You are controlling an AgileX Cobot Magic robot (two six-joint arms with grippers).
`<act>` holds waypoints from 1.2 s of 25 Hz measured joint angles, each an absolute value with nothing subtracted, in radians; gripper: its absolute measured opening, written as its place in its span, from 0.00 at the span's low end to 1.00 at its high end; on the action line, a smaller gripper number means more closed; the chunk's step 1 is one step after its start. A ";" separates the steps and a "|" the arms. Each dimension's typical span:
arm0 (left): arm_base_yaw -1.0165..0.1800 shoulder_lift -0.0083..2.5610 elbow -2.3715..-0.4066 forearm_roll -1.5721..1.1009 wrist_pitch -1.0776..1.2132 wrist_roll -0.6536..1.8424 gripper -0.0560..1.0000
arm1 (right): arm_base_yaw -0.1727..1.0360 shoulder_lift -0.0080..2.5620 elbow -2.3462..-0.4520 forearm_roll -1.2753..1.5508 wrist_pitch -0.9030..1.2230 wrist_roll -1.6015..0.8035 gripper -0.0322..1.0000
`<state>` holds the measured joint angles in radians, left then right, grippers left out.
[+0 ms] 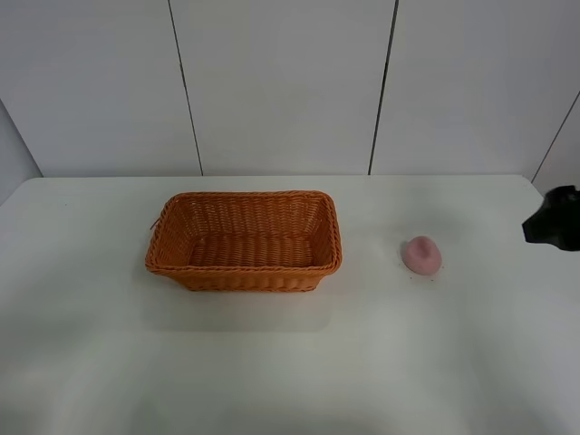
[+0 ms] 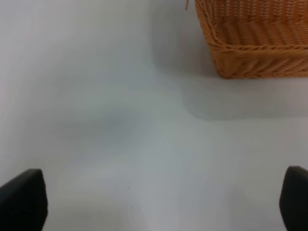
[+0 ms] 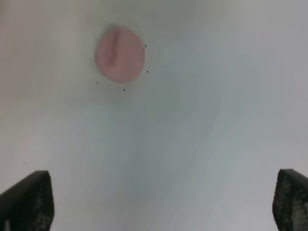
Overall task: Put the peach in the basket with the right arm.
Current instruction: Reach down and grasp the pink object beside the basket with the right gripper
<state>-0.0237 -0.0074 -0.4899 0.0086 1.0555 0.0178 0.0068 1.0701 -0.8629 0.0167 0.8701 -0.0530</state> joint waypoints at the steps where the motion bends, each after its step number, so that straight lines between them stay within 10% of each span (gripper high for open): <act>1: -0.024 -0.007 -0.490 0.009 1.055 0.018 0.99 | 0.007 1.140 -0.902 0.019 0.870 -0.053 0.71; 14: -0.024 -0.007 -0.490 0.009 1.055 0.018 0.99 | 0.007 1.873 -1.447 0.066 0.979 -0.053 0.71; 30: -0.024 -0.007 -0.490 0.009 1.055 0.018 0.99 | 0.108 1.950 -1.511 0.060 0.942 -0.011 0.71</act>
